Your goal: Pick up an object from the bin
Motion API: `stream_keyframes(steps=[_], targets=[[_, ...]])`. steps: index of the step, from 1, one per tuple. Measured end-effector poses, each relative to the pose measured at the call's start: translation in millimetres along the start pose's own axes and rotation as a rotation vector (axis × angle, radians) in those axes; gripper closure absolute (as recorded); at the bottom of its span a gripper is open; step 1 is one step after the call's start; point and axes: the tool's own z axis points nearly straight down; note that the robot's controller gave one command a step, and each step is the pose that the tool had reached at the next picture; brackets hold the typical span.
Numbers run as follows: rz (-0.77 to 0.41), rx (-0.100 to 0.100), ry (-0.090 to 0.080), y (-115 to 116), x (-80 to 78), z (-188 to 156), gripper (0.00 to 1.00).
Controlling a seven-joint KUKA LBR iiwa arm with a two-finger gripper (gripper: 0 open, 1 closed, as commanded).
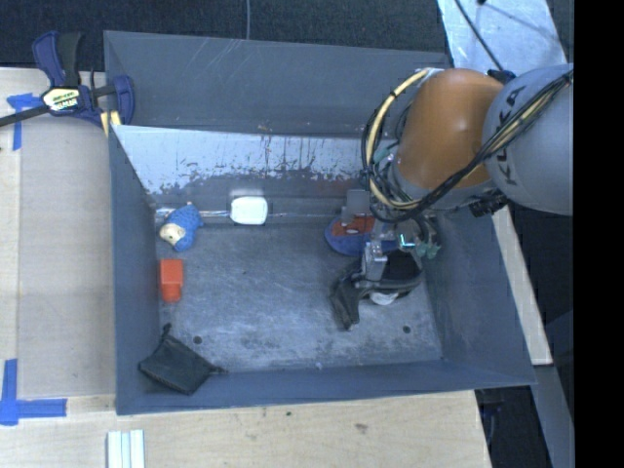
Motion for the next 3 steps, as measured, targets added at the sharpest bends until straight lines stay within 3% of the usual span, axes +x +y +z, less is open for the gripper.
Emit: stream_keyframes(steps=[1,2,3], targets=[[0.001,0.001,-0.028,-27,-16.9,35,0.0],[0.002,0.0,-0.029,-28,-17.4,35,1.0],[-0.011,0.001,-0.018,-24,-20.1,-91,1.0]])
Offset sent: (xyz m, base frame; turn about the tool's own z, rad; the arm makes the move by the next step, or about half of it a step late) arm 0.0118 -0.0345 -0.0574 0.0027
